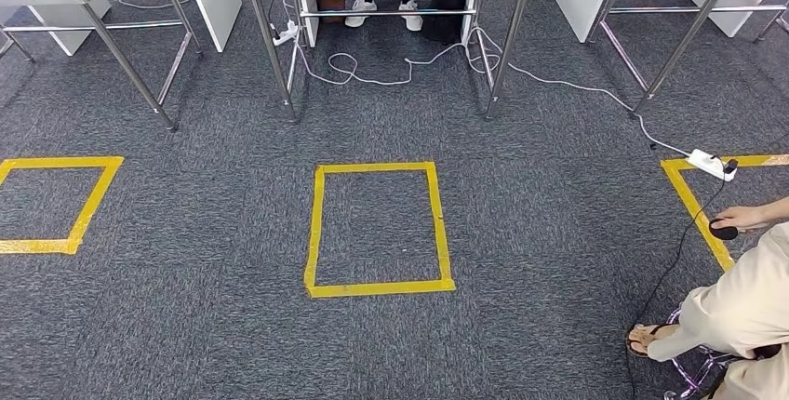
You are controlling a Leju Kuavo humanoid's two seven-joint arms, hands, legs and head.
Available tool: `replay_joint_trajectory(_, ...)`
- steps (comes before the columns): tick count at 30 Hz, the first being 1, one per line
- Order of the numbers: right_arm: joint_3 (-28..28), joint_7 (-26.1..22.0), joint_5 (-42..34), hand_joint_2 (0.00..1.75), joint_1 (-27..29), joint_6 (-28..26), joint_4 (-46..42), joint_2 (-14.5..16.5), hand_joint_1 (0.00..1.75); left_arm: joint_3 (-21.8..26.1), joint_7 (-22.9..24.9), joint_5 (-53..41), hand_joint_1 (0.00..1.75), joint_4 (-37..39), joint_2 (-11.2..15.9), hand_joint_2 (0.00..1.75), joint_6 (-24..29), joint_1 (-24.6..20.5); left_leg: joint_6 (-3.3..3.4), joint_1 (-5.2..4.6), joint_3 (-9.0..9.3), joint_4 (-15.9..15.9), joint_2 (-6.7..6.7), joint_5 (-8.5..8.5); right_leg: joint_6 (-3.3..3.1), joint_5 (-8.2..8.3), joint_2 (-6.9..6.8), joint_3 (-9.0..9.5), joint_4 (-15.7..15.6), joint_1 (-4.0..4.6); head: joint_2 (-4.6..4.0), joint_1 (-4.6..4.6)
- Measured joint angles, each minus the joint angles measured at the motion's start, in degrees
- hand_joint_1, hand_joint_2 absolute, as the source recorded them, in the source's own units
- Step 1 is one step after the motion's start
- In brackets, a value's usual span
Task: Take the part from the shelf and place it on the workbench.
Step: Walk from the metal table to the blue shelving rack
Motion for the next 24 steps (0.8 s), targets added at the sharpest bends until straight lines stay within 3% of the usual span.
replay_joint_trajectory(2, -0.02, 0.01, -0.02, 0.0, 0.03, 0.0, 0.0, 0.01, 0.0, 0.0, -0.01, -0.05, 0.0, -0.01, 0.03, 0.0, 0.03, -0.03, 0.21, 0.18, 5.16, -8.1, -0.07, 2.97, 0.18, 0.05, 0.03, 0.04, 0.3, 0.1, -0.01, -0.02)
replay_joint_trajectory(4, -0.03, 0.01, -0.03, 0.0, -0.12, 0.0, 0.0, -0.01, 0.0, -0.01, -0.03, -0.12, 0.0, -0.01, 0.04, 0.0, 0.02, -0.08, 0.61, 0.15, 8.08, -13.79, -0.22, 4.24, 0.54, 0.08, 0.04, -0.38, 0.75, 0.57, 0.0, 0.08)
replay_joint_trajectory(7, -0.05, 0.01, -0.04, 0.0, -0.24, 0.0, 0.0, -0.14, 0.0, -0.01, -0.04, -0.19, 0.0, -0.01, -0.01, 0.0, 0.04, 0.0, 1.01, -0.41, 7.93, -14.82, -0.26, 4.39, 1.04, 0.18, 0.05, -1.4, 1.1, 1.26, 0.0, 0.18)
replay_joint_trajectory(14, -0.1, -0.58, 0.42, 0.0, -0.27, 0.13, 0.0, -0.24, 0.0, 0.02, -0.02, 0.01, 0.0, -0.01, 0.01, 0.0, 0.36, -0.05, 2.1, -1.45, 7.42, -14.75, -0.24, 4.77, 2.14, 0.82, 0.07, -2.0, 0.85, 0.7, 0.0, 0.19)
replay_joint_trajectory(24, -0.1, -0.7, 0.4, 0.0, -0.27, 0.18, 0.0, -0.27, 0.0, 0.02, -0.02, 0.02, 0.0, -0.01, 0.01, 0.0, 0.58, -0.04, 2.44, -1.59, 7.31, -14.73, -0.25, 5.0, 2.49, 1.06, 0.07, -2.2, 0.83, 0.43, -0.01, 0.16)
